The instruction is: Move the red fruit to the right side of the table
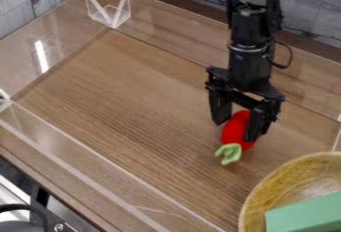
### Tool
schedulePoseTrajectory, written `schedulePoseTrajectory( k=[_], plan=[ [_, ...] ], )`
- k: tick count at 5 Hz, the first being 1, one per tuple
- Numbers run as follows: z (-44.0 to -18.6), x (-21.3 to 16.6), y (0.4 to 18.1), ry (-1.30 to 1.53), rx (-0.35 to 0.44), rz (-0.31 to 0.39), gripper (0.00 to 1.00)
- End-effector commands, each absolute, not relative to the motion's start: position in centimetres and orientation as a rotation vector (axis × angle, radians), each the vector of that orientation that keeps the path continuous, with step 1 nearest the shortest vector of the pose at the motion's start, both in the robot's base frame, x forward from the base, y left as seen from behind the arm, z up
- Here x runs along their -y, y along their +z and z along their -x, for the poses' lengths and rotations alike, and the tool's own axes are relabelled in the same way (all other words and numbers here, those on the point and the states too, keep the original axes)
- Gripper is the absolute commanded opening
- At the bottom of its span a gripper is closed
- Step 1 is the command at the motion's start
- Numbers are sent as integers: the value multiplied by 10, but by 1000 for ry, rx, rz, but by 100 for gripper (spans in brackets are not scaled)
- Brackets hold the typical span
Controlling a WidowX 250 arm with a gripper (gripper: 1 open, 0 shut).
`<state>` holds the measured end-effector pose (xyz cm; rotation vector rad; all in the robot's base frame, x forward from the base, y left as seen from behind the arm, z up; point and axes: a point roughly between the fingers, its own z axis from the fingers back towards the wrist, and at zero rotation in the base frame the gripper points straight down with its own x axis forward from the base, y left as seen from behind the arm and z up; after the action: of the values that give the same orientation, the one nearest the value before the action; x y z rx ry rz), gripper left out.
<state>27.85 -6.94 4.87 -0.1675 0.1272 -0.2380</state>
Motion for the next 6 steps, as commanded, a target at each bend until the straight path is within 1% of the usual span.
schedulePoseTrajectory(
  k=[1, 2, 3, 4, 5, 6],
  plan=[
    [-281, 69, 72, -282, -49, 186, 100],
    [-271, 71, 93, -255, -20, 199, 100],
    [-265, 67, 121, -199, 46, 201, 100],
    [-257, 64, 116, -187, 93, 208, 100],
    [-254, 61, 112, -196, 107, 206, 100],
    [-260, 51, 105, -160, 125, 199, 100]
  ],
)
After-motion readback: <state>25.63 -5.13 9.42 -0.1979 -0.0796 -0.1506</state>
